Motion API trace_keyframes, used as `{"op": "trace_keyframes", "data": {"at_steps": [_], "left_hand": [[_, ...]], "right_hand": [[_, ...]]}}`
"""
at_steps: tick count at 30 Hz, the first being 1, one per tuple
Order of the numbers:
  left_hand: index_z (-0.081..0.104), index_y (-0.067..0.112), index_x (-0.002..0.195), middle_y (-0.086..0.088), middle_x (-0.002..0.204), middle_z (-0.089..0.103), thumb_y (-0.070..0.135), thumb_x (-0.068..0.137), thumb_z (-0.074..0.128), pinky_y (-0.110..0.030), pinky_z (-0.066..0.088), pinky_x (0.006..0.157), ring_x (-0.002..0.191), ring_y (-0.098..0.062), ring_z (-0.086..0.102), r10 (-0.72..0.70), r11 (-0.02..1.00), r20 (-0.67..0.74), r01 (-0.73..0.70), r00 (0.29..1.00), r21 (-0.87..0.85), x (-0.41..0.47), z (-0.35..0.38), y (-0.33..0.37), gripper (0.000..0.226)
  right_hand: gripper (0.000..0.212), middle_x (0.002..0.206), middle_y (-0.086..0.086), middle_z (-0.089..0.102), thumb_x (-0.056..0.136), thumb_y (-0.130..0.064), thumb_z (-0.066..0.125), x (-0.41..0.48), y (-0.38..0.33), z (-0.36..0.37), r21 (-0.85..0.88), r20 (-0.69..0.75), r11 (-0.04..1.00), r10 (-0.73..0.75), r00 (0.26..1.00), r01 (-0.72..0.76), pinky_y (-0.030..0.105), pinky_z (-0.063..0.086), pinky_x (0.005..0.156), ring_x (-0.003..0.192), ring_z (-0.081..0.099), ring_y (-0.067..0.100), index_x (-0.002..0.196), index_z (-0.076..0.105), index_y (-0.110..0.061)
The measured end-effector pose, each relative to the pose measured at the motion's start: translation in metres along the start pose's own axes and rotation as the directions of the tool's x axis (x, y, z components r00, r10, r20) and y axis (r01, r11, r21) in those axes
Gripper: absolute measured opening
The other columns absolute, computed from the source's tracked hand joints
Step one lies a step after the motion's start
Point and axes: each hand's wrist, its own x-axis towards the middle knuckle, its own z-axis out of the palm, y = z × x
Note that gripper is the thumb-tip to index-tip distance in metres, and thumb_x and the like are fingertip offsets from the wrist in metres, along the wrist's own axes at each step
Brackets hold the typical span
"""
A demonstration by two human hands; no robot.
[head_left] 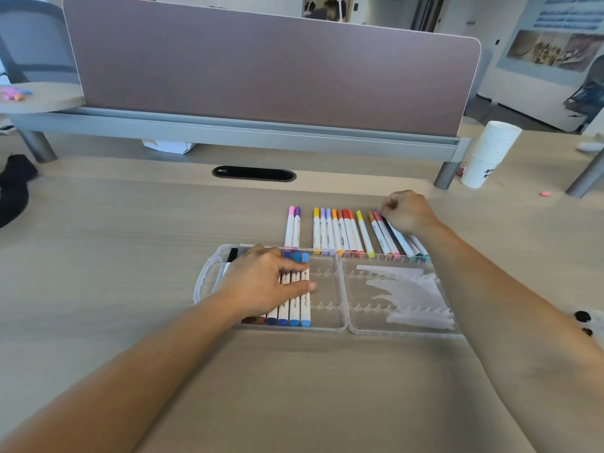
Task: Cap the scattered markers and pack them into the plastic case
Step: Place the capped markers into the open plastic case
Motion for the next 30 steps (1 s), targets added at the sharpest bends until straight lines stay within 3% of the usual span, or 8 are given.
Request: {"op": "trace_keyframes", "data": {"at_steps": [2,5,7,10,16,20,25,30], "left_hand": [[0.060,0.045,0.127,0.015,0.112,0.063,0.073,0.080,0.054,-0.026,0.042,0.085,0.103,-0.003,0.045,0.006,1.000,-0.003,-0.006,1.000,0.000,0.000,-0.001,0.000,0.056],[0.061,0.044,0.127,0.020,0.092,0.051,0.072,0.080,0.054,-0.024,0.041,0.078,0.092,-0.002,0.041,0.010,1.000,-0.011,-0.010,1.000,-0.001,0.000,-0.001,0.000,0.055],[0.062,0.044,0.126,0.018,0.095,0.055,0.072,0.079,0.054,-0.024,0.042,0.078,0.092,-0.001,0.041,0.013,1.000,-0.015,-0.013,1.000,-0.004,0.001,-0.001,-0.001,0.056],[0.062,0.044,0.126,0.014,0.105,0.064,0.073,0.078,0.054,-0.024,0.042,0.078,0.091,0.000,0.040,0.013,1.000,-0.018,-0.013,1.000,-0.021,0.001,0.000,-0.002,0.057],[0.062,0.044,0.126,0.012,0.107,0.064,0.073,0.078,0.054,-0.026,0.044,0.081,0.093,-0.001,0.039,0.007,1.000,-0.008,-0.007,1.000,-0.010,0.000,0.000,-0.001,0.057],[0.061,0.045,0.126,0.010,0.114,0.065,0.077,0.075,0.050,-0.030,0.047,0.085,0.095,-0.002,0.040,-0.008,1.000,0.008,0.008,1.000,-0.003,0.001,0.000,-0.002,0.061],[0.061,0.044,0.127,0.013,0.121,0.062,0.073,0.078,0.053,-0.031,0.047,0.091,0.112,-0.007,0.049,-0.009,1.000,0.010,0.009,1.000,0.001,0.001,-0.002,0.000,0.057],[0.060,0.045,0.127,0.013,0.118,0.063,0.074,0.077,0.051,-0.031,0.047,0.088,0.099,-0.003,0.042,-0.007,1.000,0.014,0.007,1.000,0.003,0.001,-0.001,0.000,0.059]], "right_hand": [[0.017,0.100,0.006,0.069,0.092,-0.013,0.057,0.004,0.002,-0.001,-0.023,0.016,1.000,0.009,1.000,-0.009,0.028,0.045,0.079,0.092,0.059,0.023,0.090,0.073,-0.011],[0.024,0.110,0.009,0.068,0.092,-0.013,0.048,0.013,0.011,-0.005,-0.147,0.085,0.988,0.058,0.995,-0.045,0.037,0.046,0.096,0.106,0.055,0.033,0.092,0.073,-0.012],[0.023,0.113,0.009,0.065,0.094,-0.022,0.047,0.015,0.016,-0.008,-0.237,0.131,0.969,0.099,0.986,-0.065,0.042,0.042,0.102,0.111,0.050,0.035,0.093,0.070,-0.018],[0.021,0.109,0.009,0.066,0.096,-0.025,0.049,0.014,0.020,-0.012,-0.240,0.152,0.970,0.071,0.986,-0.033,0.042,0.043,0.100,0.107,0.052,0.033,0.085,0.067,-0.023],[0.031,0.141,0.004,0.055,0.101,-0.031,0.045,0.011,0.019,-0.008,-0.170,0.193,0.985,0.030,0.981,0.003,0.042,0.030,0.115,0.132,0.042,0.033,0.124,0.066,-0.030],[0.024,0.125,0.007,0.064,0.100,-0.029,0.049,0.010,0.016,-0.007,-0.137,0.177,0.991,0.025,0.984,-0.001,0.034,0.038,0.103,0.118,0.052,0.030,0.110,0.070,-0.022],[0.017,0.098,0.005,0.070,0.093,-0.029,0.063,0.009,0.015,-0.008,-0.057,0.159,0.998,0.018,0.987,-0.009,0.031,0.045,0.083,0.096,0.059,0.025,0.091,0.071,-0.015],[0.013,0.095,0.003,0.069,0.093,-0.023,0.064,0.005,0.013,-0.010,-0.051,0.147,0.998,-0.015,0.989,0.023,0.028,0.041,0.077,0.090,0.060,0.021,0.088,0.071,-0.014]]}}
